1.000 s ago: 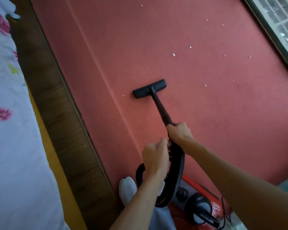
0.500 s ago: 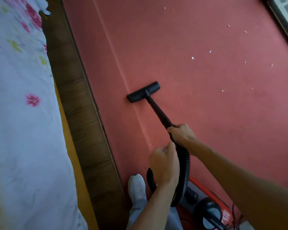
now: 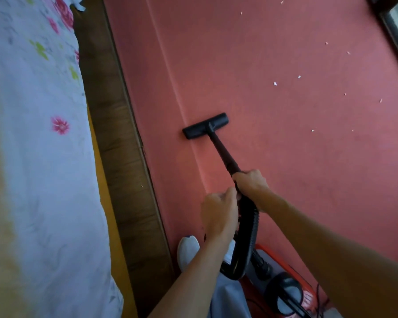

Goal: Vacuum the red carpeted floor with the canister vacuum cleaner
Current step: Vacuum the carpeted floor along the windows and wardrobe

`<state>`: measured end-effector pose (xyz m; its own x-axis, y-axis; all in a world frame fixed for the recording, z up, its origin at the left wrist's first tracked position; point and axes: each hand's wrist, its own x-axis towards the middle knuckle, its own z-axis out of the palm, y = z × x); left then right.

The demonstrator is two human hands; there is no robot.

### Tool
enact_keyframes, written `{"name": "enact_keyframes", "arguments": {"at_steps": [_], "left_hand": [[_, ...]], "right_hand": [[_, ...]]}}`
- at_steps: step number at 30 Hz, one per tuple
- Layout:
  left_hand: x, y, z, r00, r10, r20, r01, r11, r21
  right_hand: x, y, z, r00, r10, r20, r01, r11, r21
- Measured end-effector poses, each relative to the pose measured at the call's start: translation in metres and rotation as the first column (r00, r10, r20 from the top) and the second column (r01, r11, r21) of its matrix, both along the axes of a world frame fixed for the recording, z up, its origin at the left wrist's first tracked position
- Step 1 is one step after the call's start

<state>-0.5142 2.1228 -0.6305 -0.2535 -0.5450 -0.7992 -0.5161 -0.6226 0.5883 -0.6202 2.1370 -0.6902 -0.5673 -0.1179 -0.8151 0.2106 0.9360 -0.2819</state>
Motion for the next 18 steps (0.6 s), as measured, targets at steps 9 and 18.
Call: {"name": "enact_keyframes", "arguments": {"at_steps": [9, 18], "left_hand": [[0.033, 0.063, 0.02, 0.987, -0.158, 0.033, 0.156, 0.986, 0.055], [0.018, 0.039, 0.008, 0.975, -0.179, 0.129, 0.198, 0.967, -0.161]], "right_hand": [[0.039, 0.088, 0.019, 0.994, -0.087, 0.059, 0.083, 0.993, 0.08], [0.023, 0.046, 0.007, 0.99, -0.14, 0.027, 0.14, 0.99, 0.019]]}}
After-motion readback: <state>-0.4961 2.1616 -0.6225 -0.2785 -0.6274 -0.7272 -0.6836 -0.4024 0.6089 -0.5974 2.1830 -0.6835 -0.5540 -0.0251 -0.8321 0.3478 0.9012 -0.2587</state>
